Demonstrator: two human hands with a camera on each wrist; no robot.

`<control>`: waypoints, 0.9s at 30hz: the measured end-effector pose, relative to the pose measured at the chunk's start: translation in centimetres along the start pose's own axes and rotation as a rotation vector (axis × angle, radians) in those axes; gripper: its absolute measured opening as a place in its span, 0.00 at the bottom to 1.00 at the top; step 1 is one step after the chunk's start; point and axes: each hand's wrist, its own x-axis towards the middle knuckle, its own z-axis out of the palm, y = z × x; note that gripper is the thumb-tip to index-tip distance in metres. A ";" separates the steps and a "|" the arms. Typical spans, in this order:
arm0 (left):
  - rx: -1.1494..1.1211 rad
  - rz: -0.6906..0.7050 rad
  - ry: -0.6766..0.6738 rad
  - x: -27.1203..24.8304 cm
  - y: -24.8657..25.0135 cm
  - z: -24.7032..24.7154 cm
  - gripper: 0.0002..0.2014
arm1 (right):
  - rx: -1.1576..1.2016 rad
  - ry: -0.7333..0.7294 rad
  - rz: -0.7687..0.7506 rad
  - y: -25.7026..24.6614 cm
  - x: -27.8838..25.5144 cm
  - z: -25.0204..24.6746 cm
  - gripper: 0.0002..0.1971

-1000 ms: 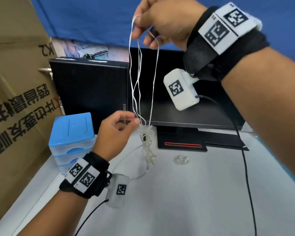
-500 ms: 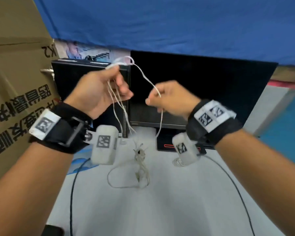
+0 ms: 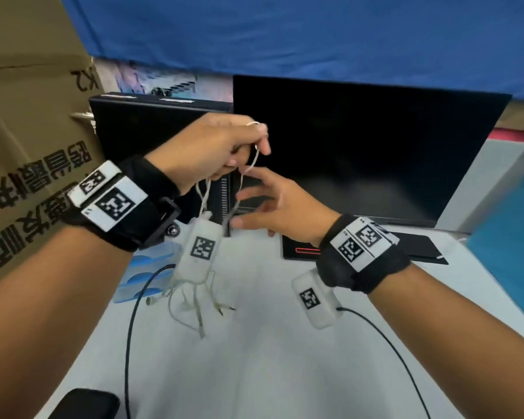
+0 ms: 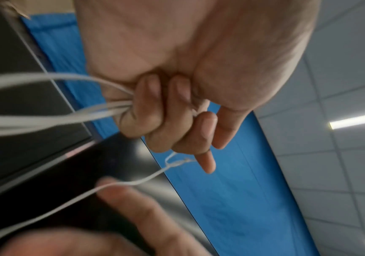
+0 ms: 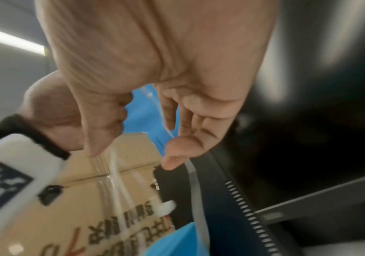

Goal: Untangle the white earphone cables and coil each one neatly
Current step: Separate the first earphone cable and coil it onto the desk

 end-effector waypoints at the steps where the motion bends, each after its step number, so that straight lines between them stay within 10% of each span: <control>1: 0.038 0.009 -0.015 0.1 0.5 0.4 0.16 | 0.069 -0.004 -0.030 -0.7 0.2 0.7 0.34; 5: 0.053 0.023 -0.047 0.0 1.1 0.9 0.15 | 0.211 0.121 -0.078 -2.6 0.9 1.1 0.04; 15: -0.022 0.027 0.028 -1.6 0.4 0.8 0.14 | 0.333 0.028 -0.087 -1.7 0.1 0.8 0.17; 27: 0.134 0.058 0.259 -1.4 0.2 1.7 0.31 | 0.356 -0.001 -0.029 -4.0 0.4 -0.9 0.07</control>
